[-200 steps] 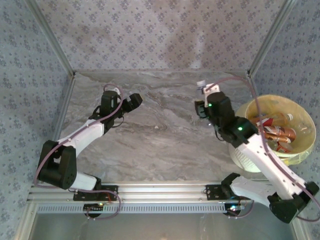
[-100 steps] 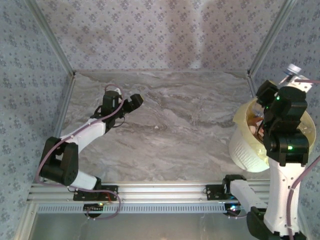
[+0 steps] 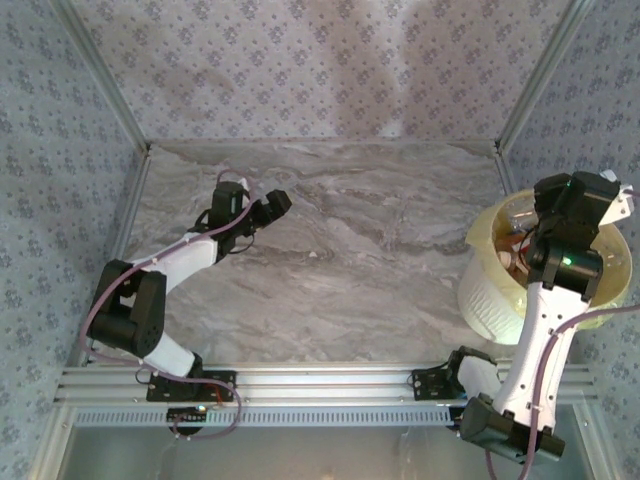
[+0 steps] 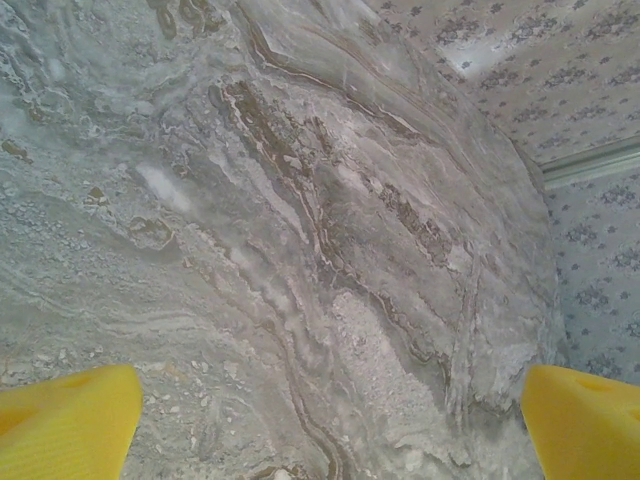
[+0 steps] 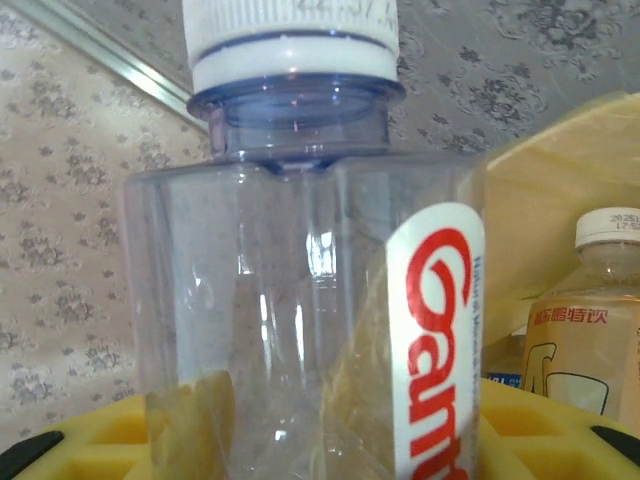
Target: Put the plastic bottles in the bin
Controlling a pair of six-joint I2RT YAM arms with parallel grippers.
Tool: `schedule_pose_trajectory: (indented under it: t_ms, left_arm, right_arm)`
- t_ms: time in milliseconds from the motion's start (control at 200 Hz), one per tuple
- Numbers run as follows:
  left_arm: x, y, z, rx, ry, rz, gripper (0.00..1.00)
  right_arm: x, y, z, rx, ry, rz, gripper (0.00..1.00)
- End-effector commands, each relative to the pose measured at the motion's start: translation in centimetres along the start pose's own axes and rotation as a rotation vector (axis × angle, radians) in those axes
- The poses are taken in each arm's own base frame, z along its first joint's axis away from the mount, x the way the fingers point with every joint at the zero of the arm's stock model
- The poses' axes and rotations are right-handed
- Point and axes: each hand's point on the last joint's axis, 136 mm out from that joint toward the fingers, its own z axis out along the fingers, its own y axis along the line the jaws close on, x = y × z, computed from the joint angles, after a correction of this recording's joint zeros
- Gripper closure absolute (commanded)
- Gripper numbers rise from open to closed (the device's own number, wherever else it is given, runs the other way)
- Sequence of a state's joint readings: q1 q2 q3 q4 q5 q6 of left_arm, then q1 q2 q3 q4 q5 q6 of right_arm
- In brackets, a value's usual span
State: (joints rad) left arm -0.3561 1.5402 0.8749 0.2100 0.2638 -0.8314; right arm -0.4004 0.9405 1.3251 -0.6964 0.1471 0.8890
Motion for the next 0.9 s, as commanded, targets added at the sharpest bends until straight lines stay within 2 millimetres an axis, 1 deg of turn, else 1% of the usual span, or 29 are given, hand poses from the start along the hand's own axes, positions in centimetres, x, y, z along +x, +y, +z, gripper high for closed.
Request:
schedule_pose_trajectory:
  t_ms: [0, 85, 155, 210, 325, 340, 355, 370, 540, 595, 660, 744, 819, 894]
  left_arm:
    - [-0.6, -1.9, 0.1, 0.043, 0.000, 0.017, 0.02]
    - [-0.4, -2.1, 0.1, 0.043, 0.005, 0.022, 0.02]
    - [-0.4, -2.3, 0.2, 0.042, 0.006, 0.025, 0.02]
    - [-0.3, -2.5, 0.3, 0.043, 0.006, 0.028, 0.02]
    - [-0.2, -3.0, 0.4, 0.050, 0.010, 0.035, 0.02]
    - [-0.2, -3.1, 0.4, 0.051, 0.011, 0.037, 0.02]
    - [-0.2, -3.1, 0.5, 0.049, 0.011, 0.039, 0.02]
    - [-0.2, -3.1, 0.5, 0.049, 0.012, 0.040, 0.02]
    - [0.0, -3.1, 0.5, 0.041, 0.012, 0.048, 0.02]
    - [-0.1, -3.2, 0.4, 0.043, 0.012, 0.048, 0.02]
    - [-0.1, -3.3, 0.4, 0.044, 0.012, 0.051, 0.02]
    - [-0.2, -3.4, 0.4, 0.046, 0.012, 0.051, 0.02]
    - [-0.2, -3.4, 0.4, 0.046, 0.010, 0.052, 0.02]
    - [-0.2, -3.5, 0.5, 0.045, 0.012, 0.051, 0.02]
  right_arm:
    - [-1.4, -0.8, -0.3, 0.026, -0.081, 0.164, 0.46]
    - [-1.8, -2.3, -0.5, 0.085, -0.118, 0.191, 0.42]
    - [-1.7, -2.8, -0.3, 0.099, -0.122, 0.193, 0.39]
    - [-1.5, -3.0, 0.0, 0.105, -0.111, 0.198, 0.34]
    - [-1.3, -3.8, 0.2, 0.140, -0.106, 0.204, 0.14]
    - [-1.3, -3.8, 0.2, 0.143, -0.106, 0.203, 0.10]
    - [-1.4, -3.9, 0.2, 0.147, -0.109, 0.203, 0.03]
    - [-1.4, -3.9, 0.1, 0.149, -0.111, 0.201, 0.00]
    - [-1.4, -4.2, 0.0, 0.161, -0.118, 0.209, 0.00]
    - [-1.9, -4.1, -0.3, 0.152, -0.143, 0.216, 0.00]
    - [-2.1, -3.9, -0.7, 0.144, -0.151, 0.226, 0.00]
    - [-2.7, -2.8, -1.6, 0.102, -0.167, 0.225, 0.00]
    - [-3.2, -0.7, -2.5, 0.034, -0.161, 0.166, 0.00]
    - [-3.6, 0.9, -3.2, -0.003, -0.177, 0.089, 0.00]
